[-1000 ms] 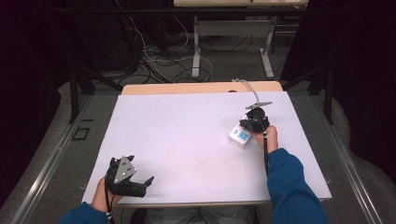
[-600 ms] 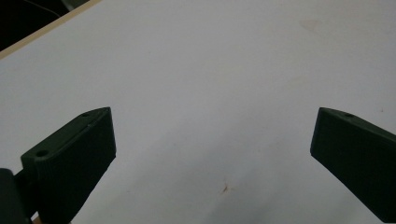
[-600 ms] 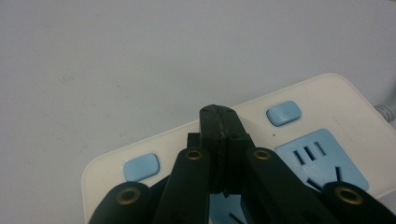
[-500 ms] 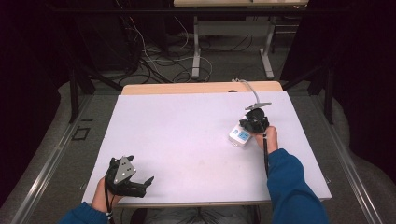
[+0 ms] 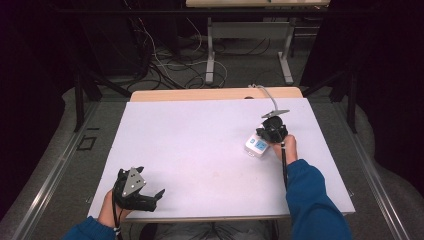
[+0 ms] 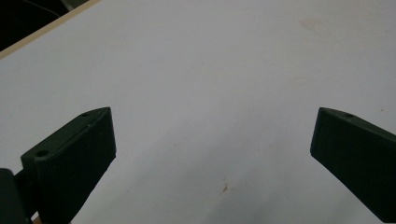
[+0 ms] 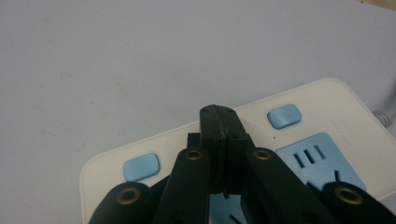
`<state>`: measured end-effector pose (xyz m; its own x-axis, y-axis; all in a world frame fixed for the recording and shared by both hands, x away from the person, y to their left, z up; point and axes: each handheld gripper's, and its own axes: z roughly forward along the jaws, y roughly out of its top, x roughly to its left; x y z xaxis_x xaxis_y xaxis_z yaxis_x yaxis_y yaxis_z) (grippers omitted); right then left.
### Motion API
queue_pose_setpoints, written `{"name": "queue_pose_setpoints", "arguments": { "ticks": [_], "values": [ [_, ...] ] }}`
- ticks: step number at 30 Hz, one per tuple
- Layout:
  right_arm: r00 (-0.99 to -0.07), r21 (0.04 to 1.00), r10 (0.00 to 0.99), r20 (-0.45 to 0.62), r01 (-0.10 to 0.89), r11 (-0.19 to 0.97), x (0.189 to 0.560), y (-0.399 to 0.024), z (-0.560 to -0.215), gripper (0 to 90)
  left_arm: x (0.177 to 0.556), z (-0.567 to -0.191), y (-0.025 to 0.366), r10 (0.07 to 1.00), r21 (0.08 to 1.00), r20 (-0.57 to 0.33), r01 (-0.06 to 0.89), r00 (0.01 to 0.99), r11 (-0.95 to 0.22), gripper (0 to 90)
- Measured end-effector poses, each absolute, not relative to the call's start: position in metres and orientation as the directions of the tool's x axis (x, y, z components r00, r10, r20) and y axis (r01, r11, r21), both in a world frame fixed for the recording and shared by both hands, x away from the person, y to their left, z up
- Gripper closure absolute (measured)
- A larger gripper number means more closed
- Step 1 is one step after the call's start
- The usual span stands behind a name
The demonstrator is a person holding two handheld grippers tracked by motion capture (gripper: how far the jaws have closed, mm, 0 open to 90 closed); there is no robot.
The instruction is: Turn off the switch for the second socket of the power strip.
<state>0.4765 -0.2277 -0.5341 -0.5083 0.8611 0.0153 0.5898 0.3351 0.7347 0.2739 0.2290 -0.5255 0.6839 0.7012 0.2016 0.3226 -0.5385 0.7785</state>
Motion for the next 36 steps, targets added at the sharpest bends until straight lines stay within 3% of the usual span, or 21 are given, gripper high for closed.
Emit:
{"name": "queue_pose_setpoints", "arguments": {
  "ticks": [36],
  "values": [
    [-0.511,0.731,0.86,-0.009,0.584,0.355,0.4752,-0.2211,-0.5333,90.0,0.2734,-0.5258,0.2283,0.704,0.784,0.197,0.322,0.682,-0.531,0.1]
  ]
}}
